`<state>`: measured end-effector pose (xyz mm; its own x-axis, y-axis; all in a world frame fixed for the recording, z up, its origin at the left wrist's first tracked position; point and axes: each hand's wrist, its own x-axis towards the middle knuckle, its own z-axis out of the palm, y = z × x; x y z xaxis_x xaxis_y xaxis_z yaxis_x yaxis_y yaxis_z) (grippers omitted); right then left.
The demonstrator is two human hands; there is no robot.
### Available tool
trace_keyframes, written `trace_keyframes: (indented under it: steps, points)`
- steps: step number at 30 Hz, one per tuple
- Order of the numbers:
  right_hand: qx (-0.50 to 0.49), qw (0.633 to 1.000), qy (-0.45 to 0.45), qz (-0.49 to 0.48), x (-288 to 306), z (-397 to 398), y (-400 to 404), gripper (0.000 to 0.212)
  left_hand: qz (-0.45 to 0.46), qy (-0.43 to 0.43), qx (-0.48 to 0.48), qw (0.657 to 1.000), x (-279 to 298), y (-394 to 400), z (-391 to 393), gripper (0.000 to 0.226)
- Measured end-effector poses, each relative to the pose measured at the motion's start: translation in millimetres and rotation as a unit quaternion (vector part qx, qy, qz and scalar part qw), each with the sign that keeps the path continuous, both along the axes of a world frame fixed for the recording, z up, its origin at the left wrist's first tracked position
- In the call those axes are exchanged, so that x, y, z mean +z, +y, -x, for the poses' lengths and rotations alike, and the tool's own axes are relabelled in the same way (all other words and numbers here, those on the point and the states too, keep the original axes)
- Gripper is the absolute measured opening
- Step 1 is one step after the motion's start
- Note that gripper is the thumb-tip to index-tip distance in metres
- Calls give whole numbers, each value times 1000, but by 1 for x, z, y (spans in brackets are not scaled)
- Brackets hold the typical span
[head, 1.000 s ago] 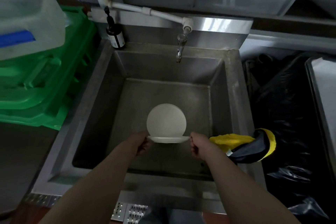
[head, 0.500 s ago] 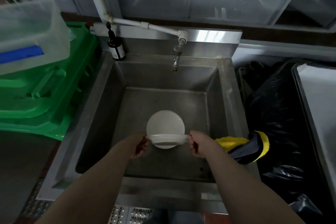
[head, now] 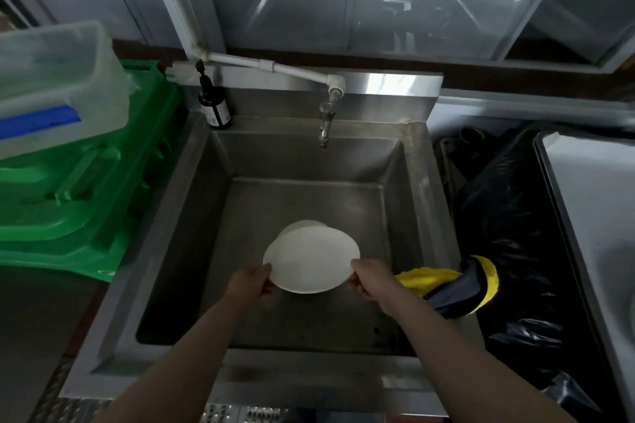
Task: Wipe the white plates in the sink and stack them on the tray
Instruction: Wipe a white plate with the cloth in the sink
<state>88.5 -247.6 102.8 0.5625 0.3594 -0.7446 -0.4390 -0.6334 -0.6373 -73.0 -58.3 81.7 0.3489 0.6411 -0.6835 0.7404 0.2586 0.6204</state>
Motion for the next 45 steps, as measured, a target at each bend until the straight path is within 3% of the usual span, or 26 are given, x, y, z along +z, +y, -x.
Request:
trace_keyframes:
  steps: [5,10,19,22,24,26,27,30,33,39,45]
  points:
    - [23,996,-56,-67,8,12,-10,28,66,-116,86,987,13,-9,6,12]
    - [25,994,-66,-86,20,16,-26,23,137,-214,95,962,30,-21,10,19]
    - [39,995,-67,-59,12,1,-48,27,118,-218,60,967,36,-34,7,31]
    - [77,988,-130,-41,9,-10,-60,19,90,-215,55,971,36,-37,6,35]
    - [190,941,-277,31,5,-22,-70,11,75,-211,59,973,36,-38,5,35]
    - [335,811,-462,129,-2,-32,-80,9,61,-203,57,976,34,-39,5,37]
    - [384,756,-505,163,-7,-35,-84,19,57,-199,55,977,32,-40,6,38]
    - [486,668,-484,288,-11,-38,-83,57,45,-187,60,980,27,-41,6,39]
    - [559,597,-439,373,-5,-41,-79,75,37,-174,60,982,23,-41,7,40]
    - [609,524,-419,424,-3,-40,-70,67,29,-169,67,983,23,-42,9,41]
    - [618,524,-427,401,-7,-40,-75,52,32,-161,61,985,26,-43,13,48]
